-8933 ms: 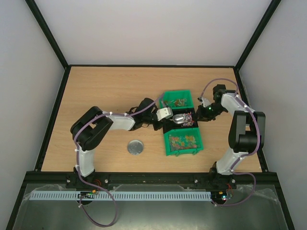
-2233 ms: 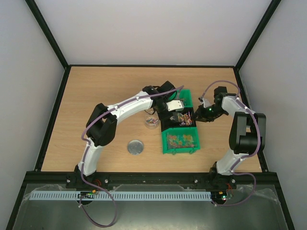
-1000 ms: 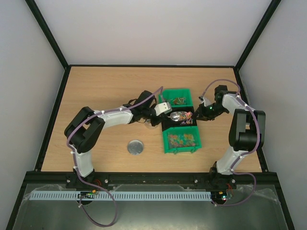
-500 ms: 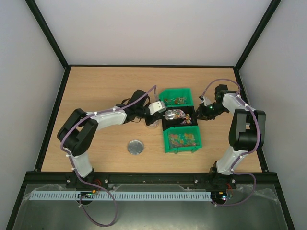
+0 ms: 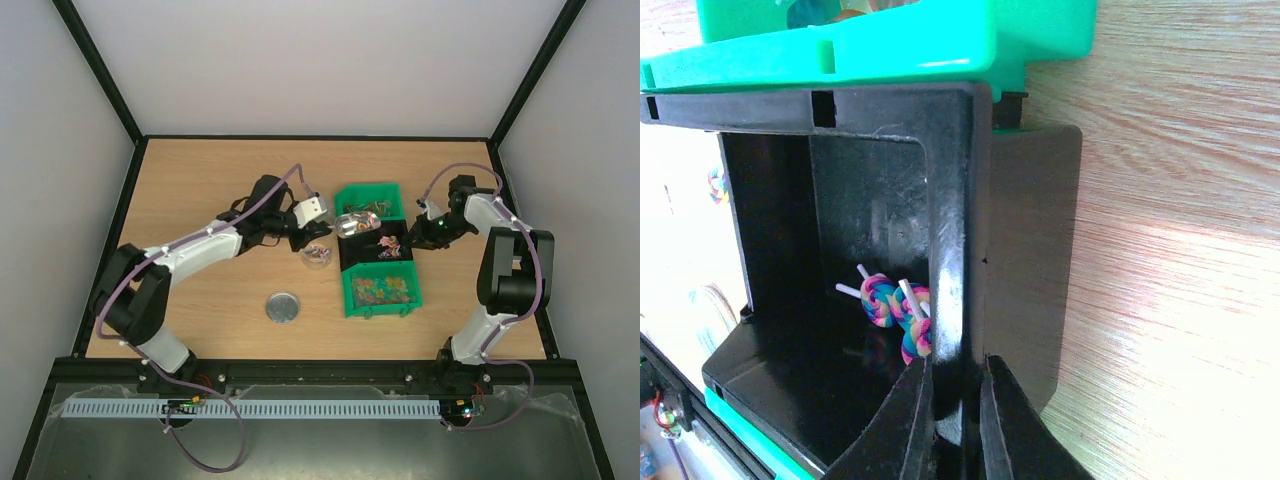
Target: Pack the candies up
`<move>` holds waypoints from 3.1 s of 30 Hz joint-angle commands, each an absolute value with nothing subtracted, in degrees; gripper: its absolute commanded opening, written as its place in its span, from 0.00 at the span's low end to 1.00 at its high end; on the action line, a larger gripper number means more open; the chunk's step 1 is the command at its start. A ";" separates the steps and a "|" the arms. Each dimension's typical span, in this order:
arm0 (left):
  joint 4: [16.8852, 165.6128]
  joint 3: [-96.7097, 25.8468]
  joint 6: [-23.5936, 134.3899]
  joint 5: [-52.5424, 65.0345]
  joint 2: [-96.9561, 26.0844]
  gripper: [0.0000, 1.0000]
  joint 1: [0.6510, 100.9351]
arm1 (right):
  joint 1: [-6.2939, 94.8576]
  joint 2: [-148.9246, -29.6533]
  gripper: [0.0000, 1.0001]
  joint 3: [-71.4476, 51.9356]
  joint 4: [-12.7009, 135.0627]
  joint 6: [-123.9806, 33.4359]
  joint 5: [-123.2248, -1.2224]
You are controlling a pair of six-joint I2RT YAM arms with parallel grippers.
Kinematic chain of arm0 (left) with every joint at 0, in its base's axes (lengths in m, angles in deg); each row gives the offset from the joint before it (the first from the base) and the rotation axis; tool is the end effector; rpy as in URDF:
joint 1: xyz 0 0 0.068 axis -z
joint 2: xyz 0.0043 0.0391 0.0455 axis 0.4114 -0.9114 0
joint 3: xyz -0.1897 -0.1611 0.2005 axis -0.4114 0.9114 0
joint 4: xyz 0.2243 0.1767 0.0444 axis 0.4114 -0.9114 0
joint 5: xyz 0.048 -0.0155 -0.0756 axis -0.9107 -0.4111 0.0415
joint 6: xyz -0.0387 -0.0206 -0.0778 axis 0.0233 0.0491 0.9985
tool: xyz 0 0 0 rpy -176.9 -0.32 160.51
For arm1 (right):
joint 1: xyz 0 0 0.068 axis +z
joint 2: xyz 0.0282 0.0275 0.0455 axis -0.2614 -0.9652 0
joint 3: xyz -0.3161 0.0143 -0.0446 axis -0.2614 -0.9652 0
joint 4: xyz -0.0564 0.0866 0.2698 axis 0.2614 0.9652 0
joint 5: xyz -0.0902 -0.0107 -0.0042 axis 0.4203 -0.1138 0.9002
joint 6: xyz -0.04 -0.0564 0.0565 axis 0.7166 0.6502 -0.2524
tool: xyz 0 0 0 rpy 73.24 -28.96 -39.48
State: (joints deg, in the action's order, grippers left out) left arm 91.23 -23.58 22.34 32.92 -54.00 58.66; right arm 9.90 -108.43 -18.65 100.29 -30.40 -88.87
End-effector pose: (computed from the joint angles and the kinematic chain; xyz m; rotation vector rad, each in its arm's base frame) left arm 0.3223 -0.2757 0.2499 1.2938 1.6617 -0.7788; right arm 0.3801 0.0101 0.1856 -0.1879 2.6783 0.7757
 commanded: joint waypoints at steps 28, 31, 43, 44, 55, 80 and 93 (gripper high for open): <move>54.54 -18.84 1.45 33.60 -34.16 0.02 42.32 | 9.44 -111.94 0.01 -14.35 99.20 -31.55 -90.57; 52.92 -21.11 1.64 33.04 -36.35 0.02 42.68 | 9.44 -111.89 0.01 -14.46 99.08 -31.69 -90.72; 46.95 -27.86 0.83 29.63 -43.11 0.02 44.72 | 9.44 -111.49 0.01 -14.95 98.79 -32.12 -91.35; 46.59 -28.04 0.62 29.20 -43.35 0.02 44.88 | 9.44 -111.50 0.01 -15.05 98.77 -32.18 -91.39; 41.97 -32.84 0.36 21.82 -45.83 0.02 48.99 | 9.44 -111.48 0.01 -15.51 97.97 -32.74 -92.02; 34.93 -42.14 2.37 12.78 -51.51 0.02 53.92 | 9.44 -111.83 0.01 -15.87 97.58 -31.92 -92.72; 29.57 -46.84 2.04 10.70 -53.90 0.02 54.96 | 9.44 -111.78 0.01 -15.78 98.41 -30.32 -92.47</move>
